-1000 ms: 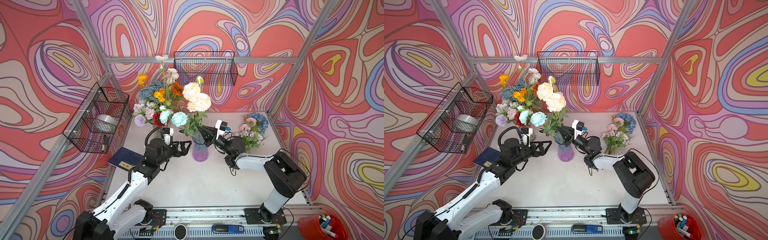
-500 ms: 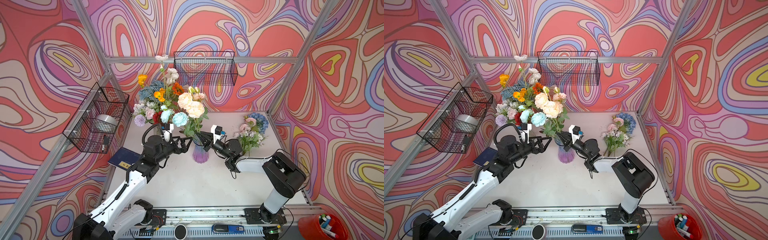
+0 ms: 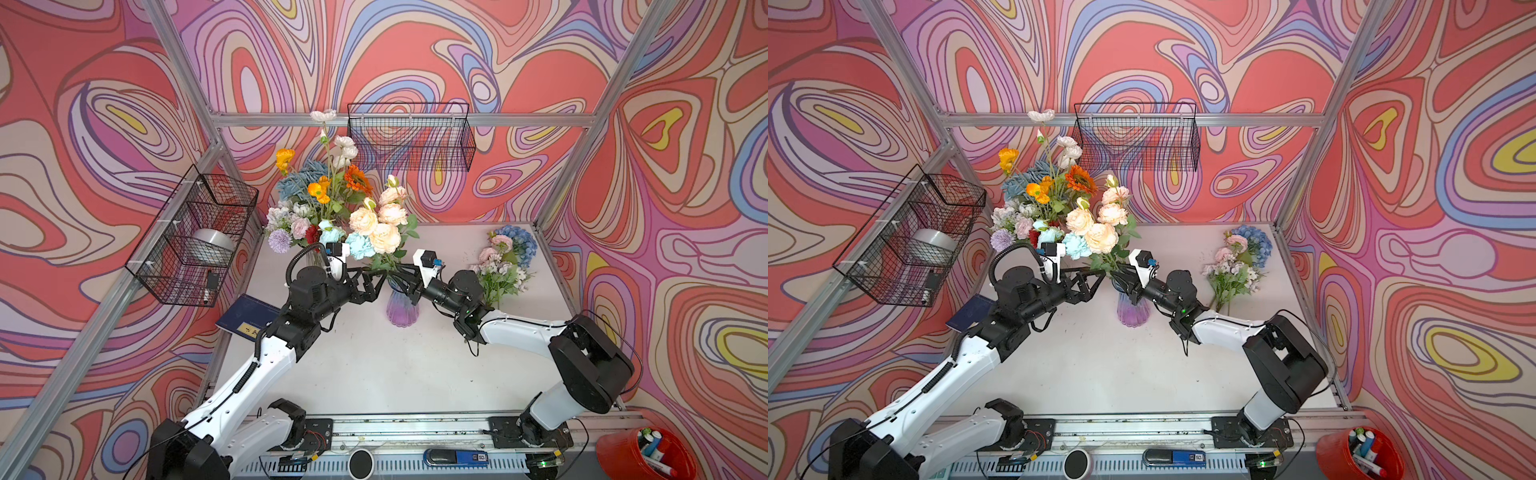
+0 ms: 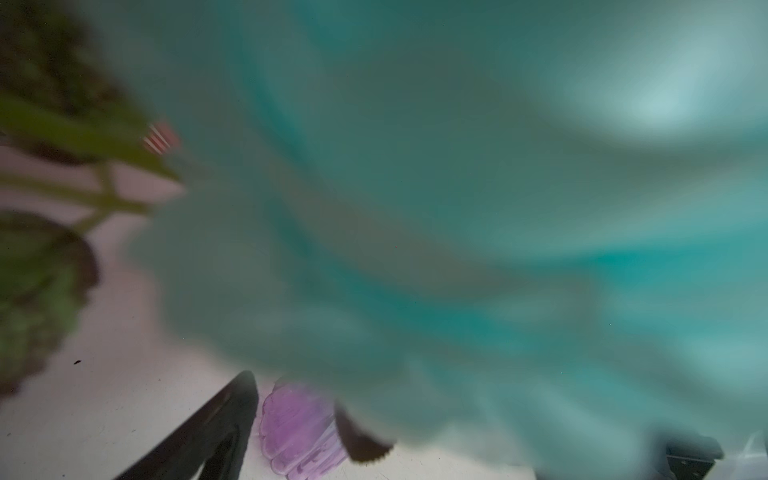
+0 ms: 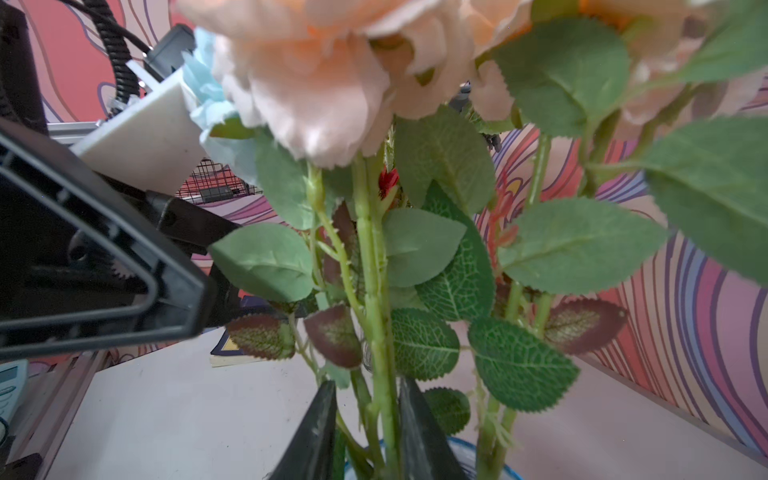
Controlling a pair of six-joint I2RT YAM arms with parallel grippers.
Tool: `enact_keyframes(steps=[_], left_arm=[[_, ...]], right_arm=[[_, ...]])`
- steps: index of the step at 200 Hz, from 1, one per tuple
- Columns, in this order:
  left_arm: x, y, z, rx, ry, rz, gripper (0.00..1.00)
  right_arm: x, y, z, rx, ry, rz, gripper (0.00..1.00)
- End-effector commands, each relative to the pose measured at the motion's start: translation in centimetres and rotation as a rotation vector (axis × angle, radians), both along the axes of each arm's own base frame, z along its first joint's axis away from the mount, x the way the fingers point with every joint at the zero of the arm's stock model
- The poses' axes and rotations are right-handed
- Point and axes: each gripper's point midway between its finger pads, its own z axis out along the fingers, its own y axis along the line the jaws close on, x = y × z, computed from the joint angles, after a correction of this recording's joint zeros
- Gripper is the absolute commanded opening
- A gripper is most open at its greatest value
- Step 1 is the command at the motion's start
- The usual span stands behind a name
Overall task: Arrange the flowers into the vase
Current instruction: 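Open the right gripper and draw it back toward the bunch, then lower the right gripper onto the bunch and close on a stem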
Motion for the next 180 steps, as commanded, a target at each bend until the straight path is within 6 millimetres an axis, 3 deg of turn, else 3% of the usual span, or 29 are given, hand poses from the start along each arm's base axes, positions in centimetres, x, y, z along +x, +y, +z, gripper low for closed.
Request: enact_keyframes(steps=[1,50,88,115,154,180], left_arm=[[0.4,-0.3,2.5,-0.022,-0.082,-0.005,1.00],[0.7,-0.3,2.0,-0.009,-0.077,0.005,1.00],[0.9,1.0,0.6,0.023,-0.057,0.082,1.00],[1.0,2.2,-0.2,0.031,-0.044,0.155,1.00],[0.8,3.6,-1.1,0.014,-0.021,0.234,1.00],[0.4,3.7,-1.9,0.017,0.007,0.243,1.00]], right_arm=[[-0.1,-0.1,-1.9,-0.120,0.089,-0.003,0.31],[0.0,-2.7,-0.4,-0.183,0.241,-0.133,0.33],[1.2,-8.4,-1.2,-0.275,0.401,-0.449,0.34],[2.2,-15.0,-3.5,-0.344,0.487,-0.740,0.35],[2.4,-27.2,-8.8,-0.327,0.779,-1.091,0.34],[1.7,-32.2,-11.9,-0.333,0.913,-1.183,0.34]])
